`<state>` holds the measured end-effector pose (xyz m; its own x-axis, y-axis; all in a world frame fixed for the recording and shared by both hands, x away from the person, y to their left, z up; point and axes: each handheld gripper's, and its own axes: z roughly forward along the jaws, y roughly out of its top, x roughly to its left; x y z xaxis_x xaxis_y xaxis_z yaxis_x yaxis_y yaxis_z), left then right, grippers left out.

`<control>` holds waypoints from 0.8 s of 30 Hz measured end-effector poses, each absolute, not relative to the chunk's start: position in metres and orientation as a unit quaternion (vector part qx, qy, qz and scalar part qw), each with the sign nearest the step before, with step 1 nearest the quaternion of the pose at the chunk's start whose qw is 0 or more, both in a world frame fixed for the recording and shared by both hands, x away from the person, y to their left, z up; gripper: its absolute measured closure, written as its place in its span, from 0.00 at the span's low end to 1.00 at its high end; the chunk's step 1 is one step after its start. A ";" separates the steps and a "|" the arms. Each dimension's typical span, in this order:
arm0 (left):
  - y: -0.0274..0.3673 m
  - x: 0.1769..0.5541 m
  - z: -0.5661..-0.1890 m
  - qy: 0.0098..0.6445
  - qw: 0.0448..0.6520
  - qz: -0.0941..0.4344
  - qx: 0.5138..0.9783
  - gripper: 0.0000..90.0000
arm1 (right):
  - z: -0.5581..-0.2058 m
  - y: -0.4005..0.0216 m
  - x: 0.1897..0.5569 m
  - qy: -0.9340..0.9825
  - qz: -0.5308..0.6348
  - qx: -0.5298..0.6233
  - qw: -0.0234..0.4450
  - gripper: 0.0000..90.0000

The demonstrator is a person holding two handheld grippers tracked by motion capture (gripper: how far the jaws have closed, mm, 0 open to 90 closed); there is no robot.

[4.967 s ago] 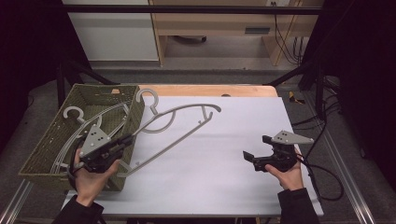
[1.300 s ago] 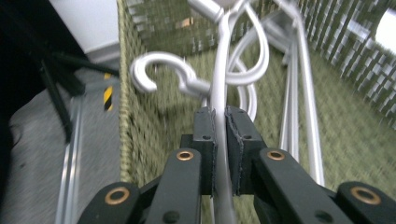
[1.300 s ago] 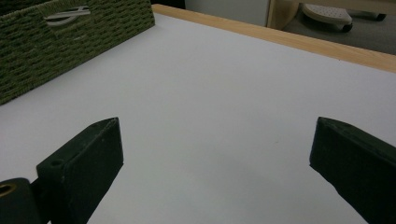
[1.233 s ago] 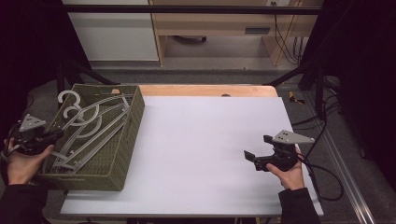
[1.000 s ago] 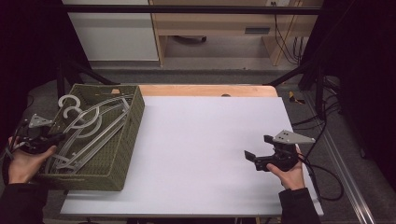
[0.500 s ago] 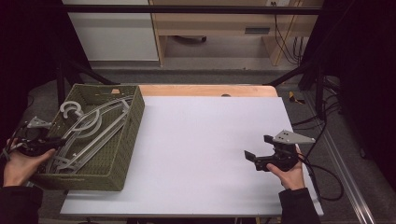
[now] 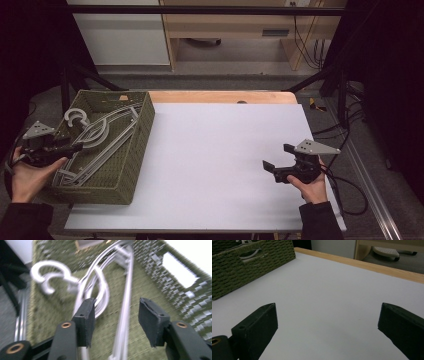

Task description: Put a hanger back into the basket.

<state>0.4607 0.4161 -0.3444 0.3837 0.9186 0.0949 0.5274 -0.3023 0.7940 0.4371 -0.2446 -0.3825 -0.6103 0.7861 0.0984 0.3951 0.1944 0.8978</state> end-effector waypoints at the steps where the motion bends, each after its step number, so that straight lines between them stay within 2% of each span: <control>1: 0.411 0.459 -0.343 0.473 0.362 0.281 0.753 0.48 | -0.383 -0.245 0.437 0.747 0.497 0.394 0.199 0.03; 10: 0.368 0.446 -0.345 0.438 0.447 0.275 0.730 0.28 | -0.381 -0.247 0.436 0.740 0.506 0.394 0.204 0.03; 13: 0.350 0.441 -0.350 0.422 0.485 0.262 0.720 0.24 | -0.381 -0.248 0.436 0.739 0.509 0.390 0.206 0.03; 19: 0.320 0.432 -0.358 0.394 0.517 0.243 0.720 0.17 | -0.380 -0.249 0.435 0.732 0.518 0.390 0.210 0.03; 24: 0.303 0.427 -0.364 0.383 0.521 0.233 0.726 0.11 | -0.380 -0.251 0.433 0.726 0.526 0.390 0.212 0.03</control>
